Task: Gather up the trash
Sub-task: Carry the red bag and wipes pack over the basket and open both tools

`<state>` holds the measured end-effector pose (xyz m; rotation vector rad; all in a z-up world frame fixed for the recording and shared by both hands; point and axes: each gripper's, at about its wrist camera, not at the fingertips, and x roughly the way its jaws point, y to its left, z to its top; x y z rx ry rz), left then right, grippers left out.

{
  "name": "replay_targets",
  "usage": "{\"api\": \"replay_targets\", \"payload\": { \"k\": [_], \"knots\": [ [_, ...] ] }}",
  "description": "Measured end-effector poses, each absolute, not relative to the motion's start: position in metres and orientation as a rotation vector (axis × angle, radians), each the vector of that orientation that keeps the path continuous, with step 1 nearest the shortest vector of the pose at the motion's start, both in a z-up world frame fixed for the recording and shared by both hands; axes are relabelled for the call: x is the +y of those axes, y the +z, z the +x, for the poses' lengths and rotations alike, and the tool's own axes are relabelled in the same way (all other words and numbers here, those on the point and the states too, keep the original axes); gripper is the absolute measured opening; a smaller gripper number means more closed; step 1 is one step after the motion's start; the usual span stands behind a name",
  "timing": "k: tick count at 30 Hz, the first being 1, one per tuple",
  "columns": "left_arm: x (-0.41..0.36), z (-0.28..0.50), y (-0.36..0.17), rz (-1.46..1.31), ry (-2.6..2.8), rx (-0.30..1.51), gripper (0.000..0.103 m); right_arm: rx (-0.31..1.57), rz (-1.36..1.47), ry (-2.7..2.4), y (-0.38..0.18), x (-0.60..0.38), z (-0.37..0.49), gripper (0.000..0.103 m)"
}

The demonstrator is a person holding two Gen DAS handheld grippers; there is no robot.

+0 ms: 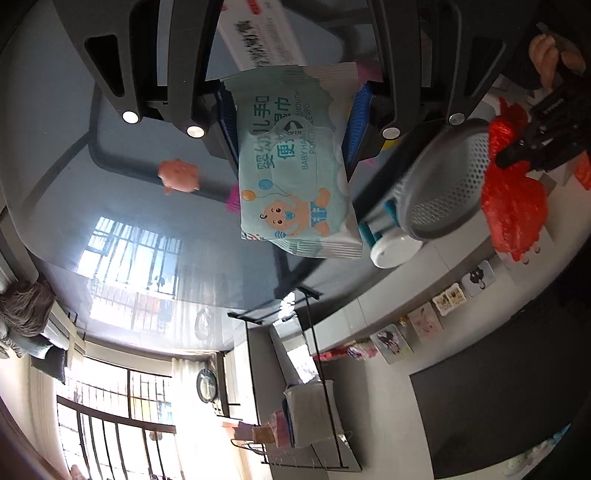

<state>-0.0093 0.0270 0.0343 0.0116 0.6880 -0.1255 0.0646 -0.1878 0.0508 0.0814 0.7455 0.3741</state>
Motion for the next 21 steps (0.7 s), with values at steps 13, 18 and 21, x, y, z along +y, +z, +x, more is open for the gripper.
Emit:
{"api": "replay_targets", "payload": {
  "k": [13, 18, 21],
  "knots": [
    [0.123, 0.026, 0.020, -0.021, 0.066, 0.745, 0.033, 0.836, 0.068, 0.594, 0.032, -0.035, 0.097, 0.048],
    [0.142, 0.038, 0.007, -0.043, 0.101, 0.776, 0.033, 0.875, 0.031, 0.625, 0.019, 0.005, 0.115, 0.048],
    [0.149, 0.040, 0.006, -0.054, 0.111, 0.776, 0.035, 0.896, 0.036, 0.645, 0.010, 0.018, 0.124, 0.048]
  ]
}}
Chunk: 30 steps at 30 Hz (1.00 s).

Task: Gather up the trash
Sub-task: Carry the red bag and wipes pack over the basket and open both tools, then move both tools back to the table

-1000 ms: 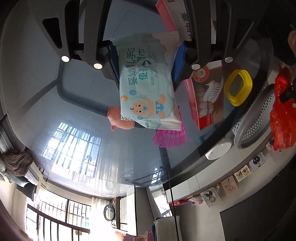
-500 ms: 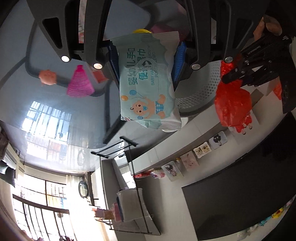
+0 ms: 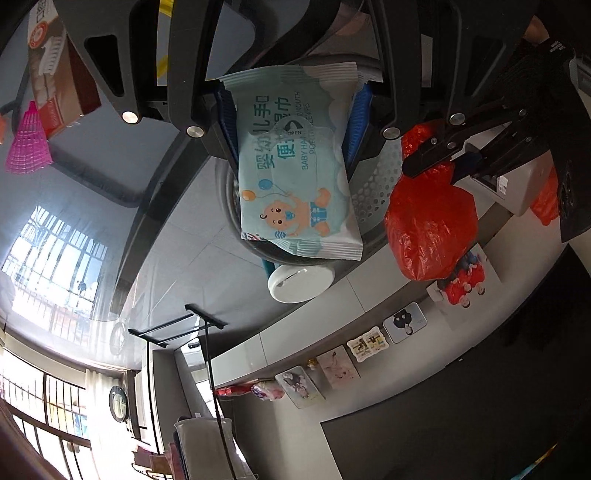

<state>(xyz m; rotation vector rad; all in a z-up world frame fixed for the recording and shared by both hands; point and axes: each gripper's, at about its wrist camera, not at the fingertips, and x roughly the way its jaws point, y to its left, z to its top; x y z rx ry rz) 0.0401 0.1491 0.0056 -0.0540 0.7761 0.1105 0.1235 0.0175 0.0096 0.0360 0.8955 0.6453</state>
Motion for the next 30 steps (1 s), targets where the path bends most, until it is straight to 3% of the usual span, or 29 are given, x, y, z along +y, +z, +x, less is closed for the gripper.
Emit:
{"api": "replay_targets", "payload": {
  "k": [4, 5, 6, 8, 9, 30],
  "knots": [
    [0.152, 0.039, 0.005, -0.057, 0.127, 0.768, 0.041, 0.905, 0.009, 0.651, 0.001, 0.026, 0.127, 0.049],
    [0.152, 0.038, 0.006, -0.057, 0.133, 0.767, 0.051, 0.907, 0.006, 0.654, 0.000, 0.026, 0.127, 0.049],
    [0.154, 0.038, 0.006, -0.058, 0.142, 0.762, 0.062, 0.906, 0.006, 0.656, -0.001, 0.027, 0.128, 0.054],
    [0.156, 0.037, 0.008, -0.061, 0.154, 0.752, 0.066, 0.892, 0.012, 0.653, 0.000, 0.024, 0.127, 0.069],
    [0.156, 0.036, 0.008, -0.064, 0.157, 0.750, 0.068, 0.883, 0.016, 0.651, 0.001, 0.022, 0.126, 0.071],
    [0.151, 0.030, 0.007, -0.058, 0.171, 0.760, 0.074, 0.850, 0.014, 0.624, 0.006, 0.007, 0.108, 0.071]
  ]
}}
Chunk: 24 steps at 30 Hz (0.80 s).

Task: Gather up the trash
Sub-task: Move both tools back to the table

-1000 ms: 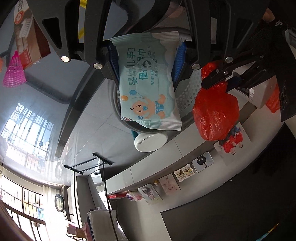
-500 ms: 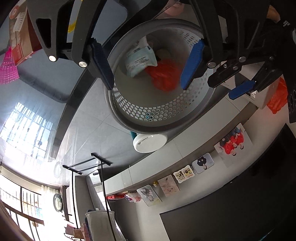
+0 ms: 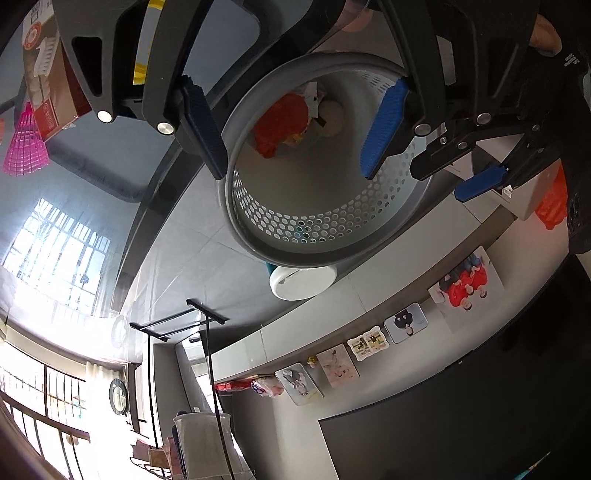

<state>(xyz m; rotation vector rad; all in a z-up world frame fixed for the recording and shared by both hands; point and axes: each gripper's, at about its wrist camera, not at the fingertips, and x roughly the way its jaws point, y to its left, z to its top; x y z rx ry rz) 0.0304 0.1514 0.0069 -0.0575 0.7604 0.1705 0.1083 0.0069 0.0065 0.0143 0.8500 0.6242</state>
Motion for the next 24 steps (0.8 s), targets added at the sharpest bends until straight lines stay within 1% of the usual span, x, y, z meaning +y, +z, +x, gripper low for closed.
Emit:
{"api": "replay_targets", "payload": {
  "k": [3, 10, 12, 14, 19, 24],
  "knots": [
    [0.145, 0.025, 0.010, -0.035, 0.167, 0.737, 0.079, 0.826, 0.007, 0.597, 0.012, -0.007, 0.095, 0.071],
    [0.119, 0.013, 0.016, 0.001, 0.112, 0.716, 0.081, 0.782, 0.038, 0.523, 0.029, -0.053, 0.076, 0.071],
    [0.110, 0.009, 0.018, 0.015, 0.098, 0.704, 0.087, 0.763, 0.044, 0.488, 0.034, -0.073, 0.068, 0.075],
    [0.101, 0.006, 0.020, 0.019, 0.080, 0.694, 0.091, 0.752, 0.052, 0.448, 0.038, -0.095, 0.061, 0.075],
    [0.079, 0.002, 0.018, 0.008, 0.020, 0.712, 0.091, 0.759, 0.053, 0.351, 0.037, -0.148, 0.048, 0.076],
    [0.050, 0.001, 0.012, 0.020, -0.023, 0.730, 0.092, 0.807, 0.059, 0.282, 0.021, -0.194, 0.040, 0.079]
  ]
}}
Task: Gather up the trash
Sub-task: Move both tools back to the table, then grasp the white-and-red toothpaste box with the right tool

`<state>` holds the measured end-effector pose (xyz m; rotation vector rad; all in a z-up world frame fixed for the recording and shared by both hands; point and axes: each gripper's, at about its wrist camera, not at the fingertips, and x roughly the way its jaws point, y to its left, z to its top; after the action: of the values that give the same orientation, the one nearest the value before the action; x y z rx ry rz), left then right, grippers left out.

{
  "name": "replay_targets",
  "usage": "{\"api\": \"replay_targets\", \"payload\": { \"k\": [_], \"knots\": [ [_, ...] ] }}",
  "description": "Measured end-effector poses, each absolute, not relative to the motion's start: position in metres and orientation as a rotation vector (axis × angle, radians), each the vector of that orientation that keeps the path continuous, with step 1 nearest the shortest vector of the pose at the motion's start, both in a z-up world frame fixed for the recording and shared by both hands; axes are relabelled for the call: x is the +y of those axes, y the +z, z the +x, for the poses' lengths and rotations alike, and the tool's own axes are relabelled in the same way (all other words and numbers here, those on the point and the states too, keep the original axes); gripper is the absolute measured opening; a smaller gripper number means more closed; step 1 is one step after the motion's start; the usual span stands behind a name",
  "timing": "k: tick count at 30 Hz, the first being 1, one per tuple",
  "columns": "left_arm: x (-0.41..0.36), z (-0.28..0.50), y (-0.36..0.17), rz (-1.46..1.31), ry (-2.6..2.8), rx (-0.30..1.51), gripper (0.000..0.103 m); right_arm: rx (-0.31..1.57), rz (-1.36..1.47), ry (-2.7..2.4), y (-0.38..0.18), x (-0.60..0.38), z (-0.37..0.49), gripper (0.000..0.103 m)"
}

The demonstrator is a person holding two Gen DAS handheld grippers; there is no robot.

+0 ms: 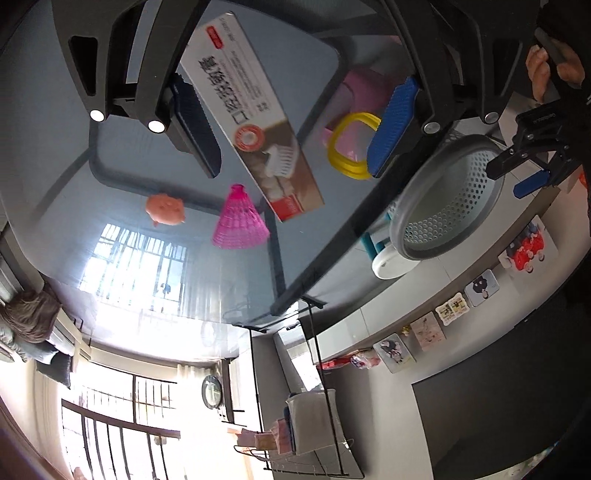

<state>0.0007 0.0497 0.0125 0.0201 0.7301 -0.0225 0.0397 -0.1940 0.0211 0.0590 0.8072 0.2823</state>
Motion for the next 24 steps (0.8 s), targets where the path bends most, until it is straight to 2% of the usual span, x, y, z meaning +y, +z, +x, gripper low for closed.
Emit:
{"api": "replay_targets", "payload": {
  "k": [8, 24],
  "knots": [
    [0.010, 0.009, -0.007, 0.031, -0.073, 0.783, 0.093, 0.935, 0.020, 0.275, -0.018, -0.227, 0.037, 0.079],
    [-0.015, 0.021, -0.029, 0.059, -0.076, 0.835, 0.093, 1.051, -0.119, 0.317, -0.048, -0.202, 0.077, 0.078]
  ]
}}
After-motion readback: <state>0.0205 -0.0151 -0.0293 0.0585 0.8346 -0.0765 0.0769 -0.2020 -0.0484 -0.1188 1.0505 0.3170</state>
